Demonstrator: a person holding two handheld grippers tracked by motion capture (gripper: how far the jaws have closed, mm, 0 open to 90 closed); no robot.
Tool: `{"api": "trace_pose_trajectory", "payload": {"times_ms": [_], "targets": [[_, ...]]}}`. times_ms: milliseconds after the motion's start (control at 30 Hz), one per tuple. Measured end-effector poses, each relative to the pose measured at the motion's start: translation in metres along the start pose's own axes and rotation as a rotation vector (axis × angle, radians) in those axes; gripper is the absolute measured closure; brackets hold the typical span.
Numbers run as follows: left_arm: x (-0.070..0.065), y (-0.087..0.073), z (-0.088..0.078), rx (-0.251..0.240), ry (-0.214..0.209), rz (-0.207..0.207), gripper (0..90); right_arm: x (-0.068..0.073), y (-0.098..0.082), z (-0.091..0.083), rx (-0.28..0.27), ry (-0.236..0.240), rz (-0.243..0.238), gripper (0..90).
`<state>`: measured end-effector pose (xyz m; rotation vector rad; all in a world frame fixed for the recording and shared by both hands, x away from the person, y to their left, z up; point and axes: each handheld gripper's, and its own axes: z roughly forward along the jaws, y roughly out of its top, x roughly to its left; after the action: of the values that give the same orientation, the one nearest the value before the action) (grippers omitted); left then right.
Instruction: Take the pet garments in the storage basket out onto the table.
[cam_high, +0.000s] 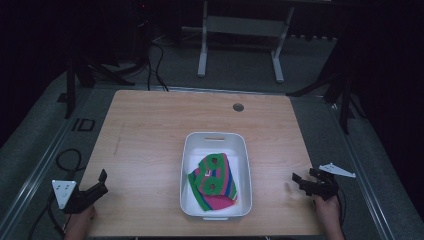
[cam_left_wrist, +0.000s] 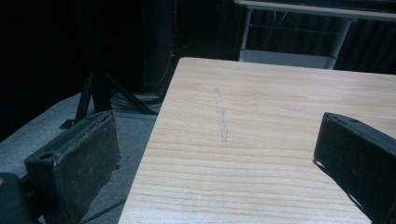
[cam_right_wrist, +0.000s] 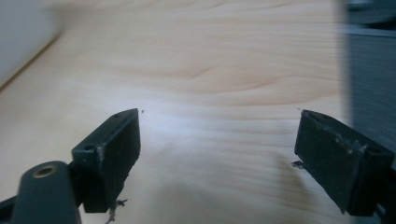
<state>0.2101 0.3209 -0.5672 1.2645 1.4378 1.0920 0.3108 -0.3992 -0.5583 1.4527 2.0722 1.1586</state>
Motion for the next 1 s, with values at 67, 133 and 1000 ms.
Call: {"api": "trace_pose_trajectory", "payload": {"times_ms": [67, 133, 1000], "targets": [[0.000, 0.000, 0.000, 0.001, 0.000, 0.000, 0.9, 0.001, 0.001, 0.001, 0.058, 0.092, -0.097, 16.4], [0.000, 0.000, 0.001, 0.010, 0.001, 0.003, 0.9, 0.005, 0.002, 0.003, 0.128, 0.164, -0.197, 16.9], [0.000, 0.000, 0.001, 0.013, -0.008, 0.000, 0.9, 0.089, 0.061, 0.001, 0.309, 0.503, -0.569, 13.3]]}}
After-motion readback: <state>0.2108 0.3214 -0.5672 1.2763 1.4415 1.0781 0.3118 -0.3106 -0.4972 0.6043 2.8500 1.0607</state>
